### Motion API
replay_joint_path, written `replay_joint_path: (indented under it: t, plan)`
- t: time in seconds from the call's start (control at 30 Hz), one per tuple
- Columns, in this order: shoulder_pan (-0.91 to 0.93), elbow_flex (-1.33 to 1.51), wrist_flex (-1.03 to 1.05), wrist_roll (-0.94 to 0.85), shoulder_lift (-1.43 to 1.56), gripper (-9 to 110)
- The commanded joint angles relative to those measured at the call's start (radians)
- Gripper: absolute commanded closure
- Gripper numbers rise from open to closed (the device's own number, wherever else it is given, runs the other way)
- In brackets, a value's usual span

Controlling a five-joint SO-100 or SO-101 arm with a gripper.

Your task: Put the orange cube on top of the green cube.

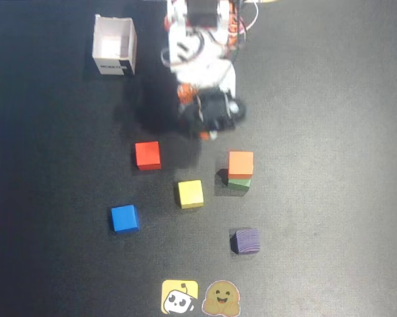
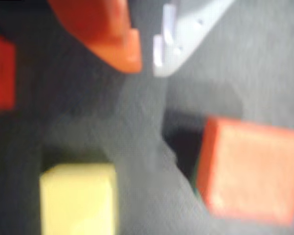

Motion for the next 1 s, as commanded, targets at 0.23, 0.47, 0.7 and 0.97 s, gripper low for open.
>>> replay_joint_path:
  t: [0.23, 0.47, 0.7, 0.97]
  plan:
    - [0.051, 0.012, 0.187, -0.034, 0.218, 101]
    - [0.069, 0.012, 0.272, -0.043, 0.218, 101]
    - [0.06, 0.012, 0.285, -0.032, 0.218, 101]
    - [0.058, 0.012, 0.288, -0.005, 0.218, 101]
